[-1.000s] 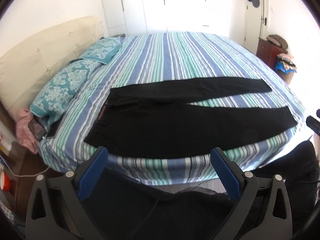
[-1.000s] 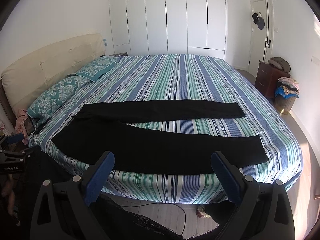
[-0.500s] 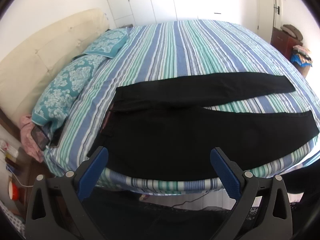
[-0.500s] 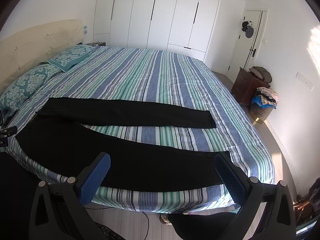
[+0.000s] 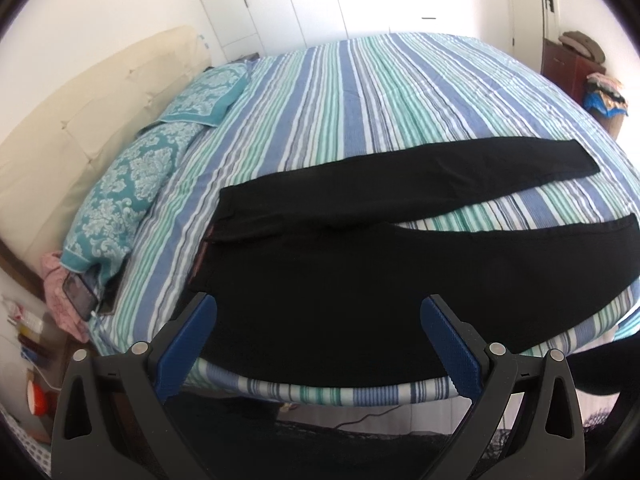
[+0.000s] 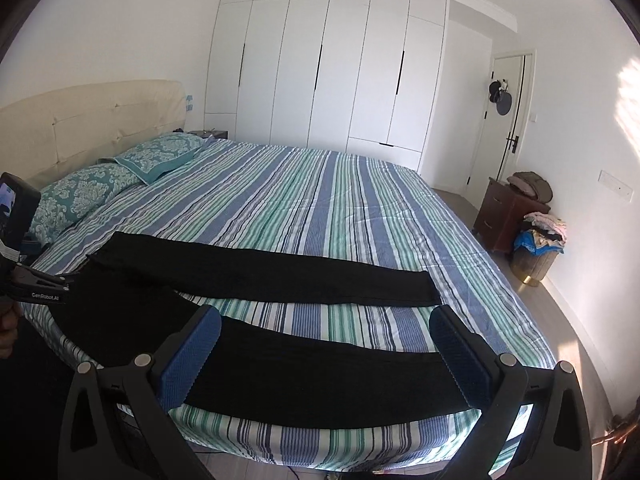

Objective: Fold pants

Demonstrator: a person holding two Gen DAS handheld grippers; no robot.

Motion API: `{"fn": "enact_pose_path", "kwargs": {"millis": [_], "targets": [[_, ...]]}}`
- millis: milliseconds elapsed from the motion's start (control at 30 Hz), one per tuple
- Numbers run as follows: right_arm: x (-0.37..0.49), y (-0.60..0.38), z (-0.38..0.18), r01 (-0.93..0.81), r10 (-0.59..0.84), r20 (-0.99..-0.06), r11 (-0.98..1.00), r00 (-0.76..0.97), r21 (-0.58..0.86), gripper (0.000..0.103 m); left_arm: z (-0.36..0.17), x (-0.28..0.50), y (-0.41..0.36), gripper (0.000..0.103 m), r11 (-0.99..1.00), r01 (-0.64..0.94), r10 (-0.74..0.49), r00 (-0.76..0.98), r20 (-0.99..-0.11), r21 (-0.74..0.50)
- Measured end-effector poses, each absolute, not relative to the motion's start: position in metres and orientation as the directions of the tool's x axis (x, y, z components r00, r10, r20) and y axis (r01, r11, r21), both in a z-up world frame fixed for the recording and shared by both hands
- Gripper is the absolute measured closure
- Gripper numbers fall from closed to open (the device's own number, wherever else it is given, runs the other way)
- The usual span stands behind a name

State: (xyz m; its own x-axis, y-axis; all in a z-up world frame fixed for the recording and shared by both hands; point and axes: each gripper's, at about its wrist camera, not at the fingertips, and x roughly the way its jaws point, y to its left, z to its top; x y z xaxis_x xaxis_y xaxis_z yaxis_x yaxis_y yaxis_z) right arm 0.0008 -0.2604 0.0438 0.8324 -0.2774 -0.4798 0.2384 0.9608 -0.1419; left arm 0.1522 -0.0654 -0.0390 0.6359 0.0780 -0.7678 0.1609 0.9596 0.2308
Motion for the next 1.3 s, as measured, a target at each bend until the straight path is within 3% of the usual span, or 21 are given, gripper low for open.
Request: {"fn": "enact_pose_path", "kwargs": {"millis": [100, 167, 267, 367, 467, 633, 833, 1033, 1300], "targets": [[-0.004, -0.261, 0.047, 0.276, -0.302, -0.402, 0.953, 0.864, -0.124, 0.0, -0.047, 0.157, -0.071, 0.001, 0.958, 0.186, 0.062, 0.612, -0.788, 0.219], [0.009, -0.264, 0.036, 0.238, -0.267, -0.45, 0.964, 0.852, -0.121, 0.0, -0.052, 0.161, -0.076, 0.001, 0.956, 0.209, 0.043, 0.596, -0.802, 0.206], [0.034, -0.263, -0.002, 0.186, -0.269, -0.614, 0.963, 0.742, -0.197, 0.0, -0.058, 0.166, -0.083, 0.001, 0.958, 0.259, -0.046, 0.56, -0.827, 0.121], [0.023, -0.258, -0.016, 0.18, -0.27, -0.603, 0.962, 0.751, -0.207, 0.0, -0.06, 0.163, -0.088, 0.001, 0.958, 0.274, -0.088, 0.559, -0.824, 0.084], [0.017, -0.252, -0.034, 0.133, -0.203, -0.657, 0.979, 0.726, -0.156, 0.0, -0.066, 0.155, -0.094, 0.001, 0.949, 0.295, -0.083, 0.572, -0.816, 0.111], [0.007, -0.255, -0.059, 0.157, -0.202, -0.706, 0.979, 0.679, -0.129, 0.0, -0.079, 0.148, -0.104, 0.001, 0.938, 0.344, -0.154, 0.525, -0.837, 0.043], [0.017, -0.286, -0.051, 0.187, -0.18, -0.682, 0.98, 0.709, -0.064, 0.0, -0.079, 0.157, -0.106, 0.001, 0.933, 0.359, -0.21, 0.524, -0.825, -0.01], [0.081, -0.344, -0.06, 0.153, 0.005, -0.718, 0.976, 0.696, 0.155, 0.0, -0.068, 0.203, -0.107, 0.001, 0.943, 0.333, -0.202, 0.598, -0.775, 0.011], [0.22, -0.481, -0.093, 0.239, -0.095, -0.776, 0.968, 0.623, 0.074, 0.0, -0.078, 0.267, -0.094, 0.001, 0.982, 0.184, -0.145, 0.633, -0.76, -0.035]]}}
